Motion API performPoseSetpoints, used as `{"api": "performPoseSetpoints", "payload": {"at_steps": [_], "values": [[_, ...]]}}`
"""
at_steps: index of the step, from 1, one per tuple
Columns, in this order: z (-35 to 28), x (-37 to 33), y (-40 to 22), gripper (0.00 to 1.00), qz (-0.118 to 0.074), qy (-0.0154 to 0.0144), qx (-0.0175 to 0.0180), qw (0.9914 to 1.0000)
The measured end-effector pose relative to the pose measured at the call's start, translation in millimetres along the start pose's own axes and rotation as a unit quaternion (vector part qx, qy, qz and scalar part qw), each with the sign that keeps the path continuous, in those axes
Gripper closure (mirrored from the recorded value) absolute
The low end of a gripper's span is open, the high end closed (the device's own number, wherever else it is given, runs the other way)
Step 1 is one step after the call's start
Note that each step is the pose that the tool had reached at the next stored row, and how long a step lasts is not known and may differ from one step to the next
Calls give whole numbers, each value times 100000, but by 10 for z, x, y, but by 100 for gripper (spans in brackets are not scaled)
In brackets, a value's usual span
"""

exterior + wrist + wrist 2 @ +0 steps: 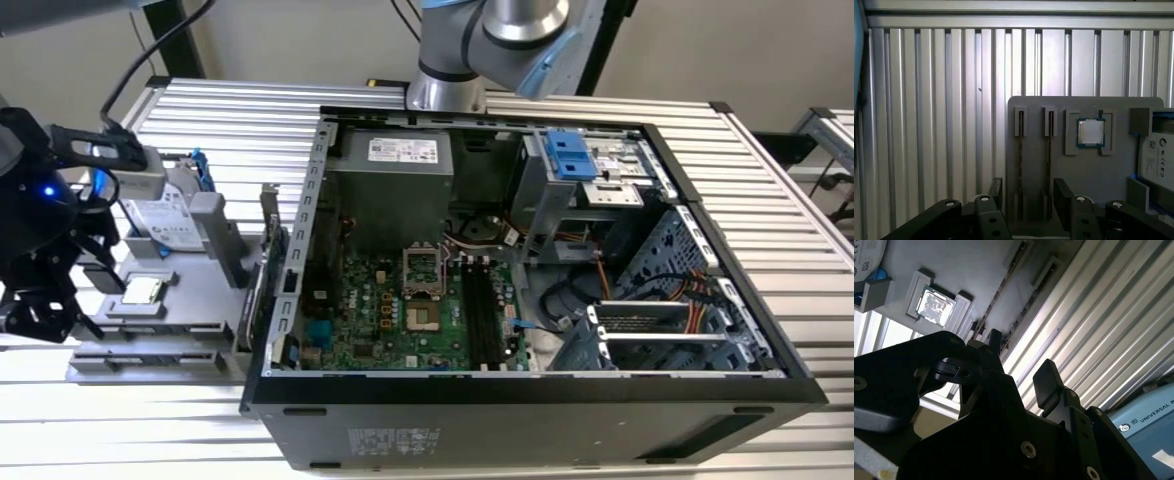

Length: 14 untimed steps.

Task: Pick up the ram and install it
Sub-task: 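Pick up the ram and move it above insertion slot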

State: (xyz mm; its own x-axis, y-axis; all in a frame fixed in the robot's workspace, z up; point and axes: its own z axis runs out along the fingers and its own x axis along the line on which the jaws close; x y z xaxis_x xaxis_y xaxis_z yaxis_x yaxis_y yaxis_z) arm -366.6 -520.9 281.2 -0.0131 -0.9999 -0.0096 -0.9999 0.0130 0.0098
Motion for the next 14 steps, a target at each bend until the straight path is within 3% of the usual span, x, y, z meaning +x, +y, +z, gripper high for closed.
{"api": "performPoseSetpoints", "payload": {"at_steps": [14], "values": [[49, 1, -1, 0, -2, 5, -2, 100000]]}}
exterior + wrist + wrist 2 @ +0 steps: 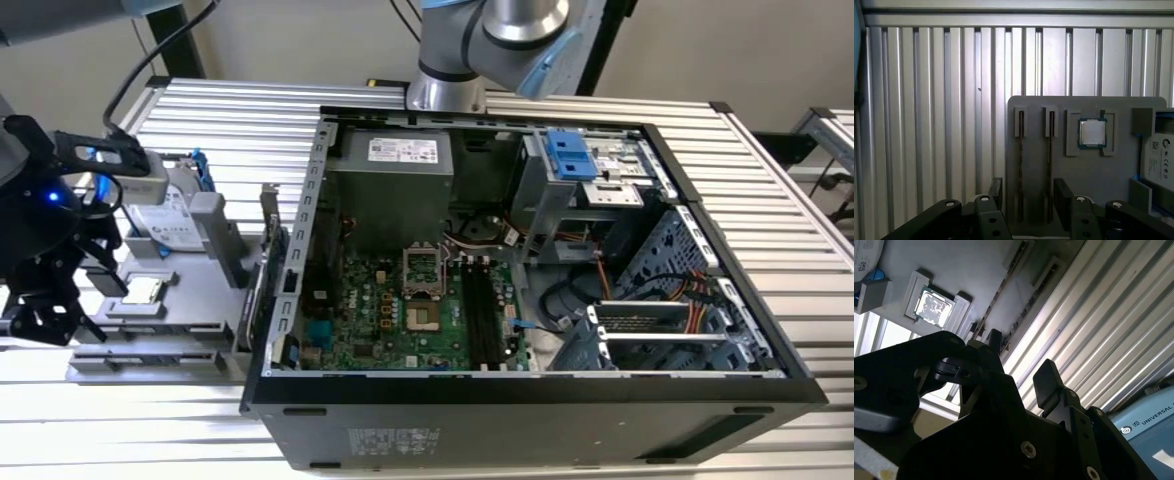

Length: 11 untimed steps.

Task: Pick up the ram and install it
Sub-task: 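Pick up the ram and move it above insertion slot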

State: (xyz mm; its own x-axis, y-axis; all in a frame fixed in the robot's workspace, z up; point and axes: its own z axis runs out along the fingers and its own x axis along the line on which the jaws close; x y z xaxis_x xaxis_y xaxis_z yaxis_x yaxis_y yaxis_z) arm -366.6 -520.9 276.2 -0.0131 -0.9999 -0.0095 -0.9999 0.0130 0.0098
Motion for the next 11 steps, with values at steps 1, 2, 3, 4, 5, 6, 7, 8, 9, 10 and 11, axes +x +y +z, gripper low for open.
{"api": "performPoseSetpoints", "payload": {"at_steps": [1, 2, 3, 4, 5, 6, 7, 8, 9, 10, 11], "values": [[6, 0, 0, 0, 0, 5, -5, 100000], [12, 0, 0, 0, 0, 9, -7, 100000], [19, 0, 0, 0, 0, 4, -3, 100000], [24, 0, 0, 0, 1, 10, -4, 100000], [30, 0, 0, 0, -1, 11, -3, 100000], [36, 0, 0, 0, -1, 14, -6, 100000], [42, 0, -1, 0, -1, 11, -4, 100000], [47, 0, 0, 0, 0, 11, -4, 100000], [53, 0, 0, 0, 1, 13, -5, 100000], [59, 0, 0, 0, 1, 9, -2, 100000], [66, 1, -1, 0, -3, 13, -5, 100000]]}}
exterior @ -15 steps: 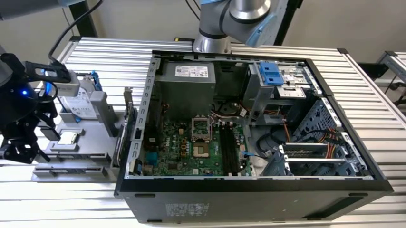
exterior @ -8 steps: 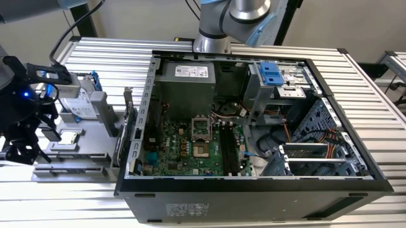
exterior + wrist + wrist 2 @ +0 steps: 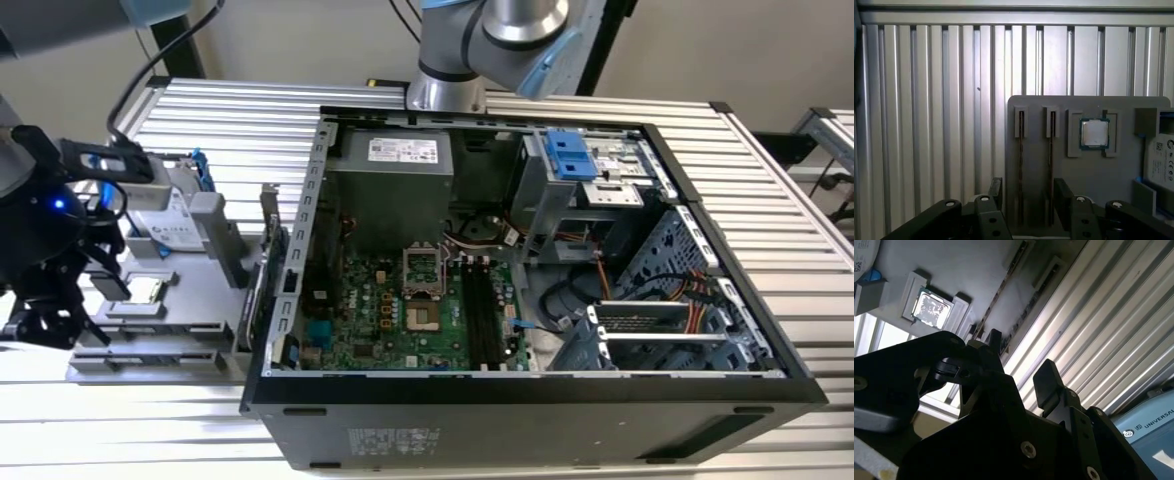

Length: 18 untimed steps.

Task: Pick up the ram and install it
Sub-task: 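Pick up the ram and move it above insertion slot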

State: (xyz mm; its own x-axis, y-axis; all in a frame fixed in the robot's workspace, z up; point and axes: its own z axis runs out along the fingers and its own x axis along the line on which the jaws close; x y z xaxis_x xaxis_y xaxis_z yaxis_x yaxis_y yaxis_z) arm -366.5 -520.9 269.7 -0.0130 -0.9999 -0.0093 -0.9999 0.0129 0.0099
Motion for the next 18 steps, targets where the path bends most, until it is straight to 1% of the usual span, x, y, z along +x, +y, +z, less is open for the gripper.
{"api": "performPoseSetpoints", "payload": {"at_steps": [11, 18], "values": [[57, 0, 0, 0, 8, 4, 3, 100000], [91, 0, -28, 0, 1, 8, -3, 100000]]}}
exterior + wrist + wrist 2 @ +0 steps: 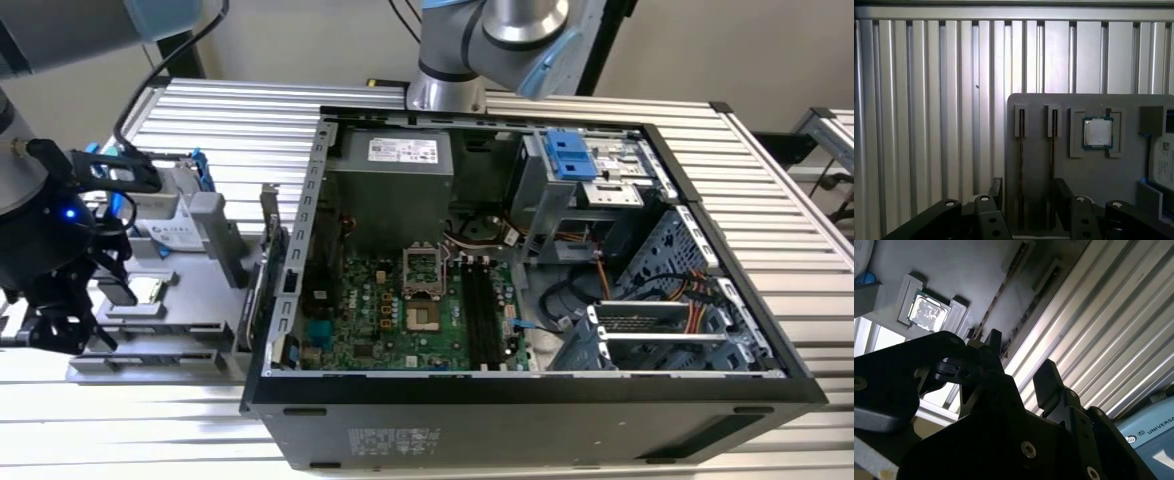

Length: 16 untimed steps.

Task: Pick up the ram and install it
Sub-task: 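Pick up the ram and move it above insertion slot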

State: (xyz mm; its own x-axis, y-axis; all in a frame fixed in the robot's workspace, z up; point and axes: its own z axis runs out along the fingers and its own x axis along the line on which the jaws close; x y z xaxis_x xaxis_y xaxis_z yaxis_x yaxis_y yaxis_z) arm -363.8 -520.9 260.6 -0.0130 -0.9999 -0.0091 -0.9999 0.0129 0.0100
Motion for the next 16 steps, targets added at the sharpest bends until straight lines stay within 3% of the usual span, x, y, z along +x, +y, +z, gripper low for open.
{"api": "performPoseSetpoints", "payload": {"at_steps": [16], "values": [[84, 1, -15, 0, 2, 40, -2, 100000]]}}
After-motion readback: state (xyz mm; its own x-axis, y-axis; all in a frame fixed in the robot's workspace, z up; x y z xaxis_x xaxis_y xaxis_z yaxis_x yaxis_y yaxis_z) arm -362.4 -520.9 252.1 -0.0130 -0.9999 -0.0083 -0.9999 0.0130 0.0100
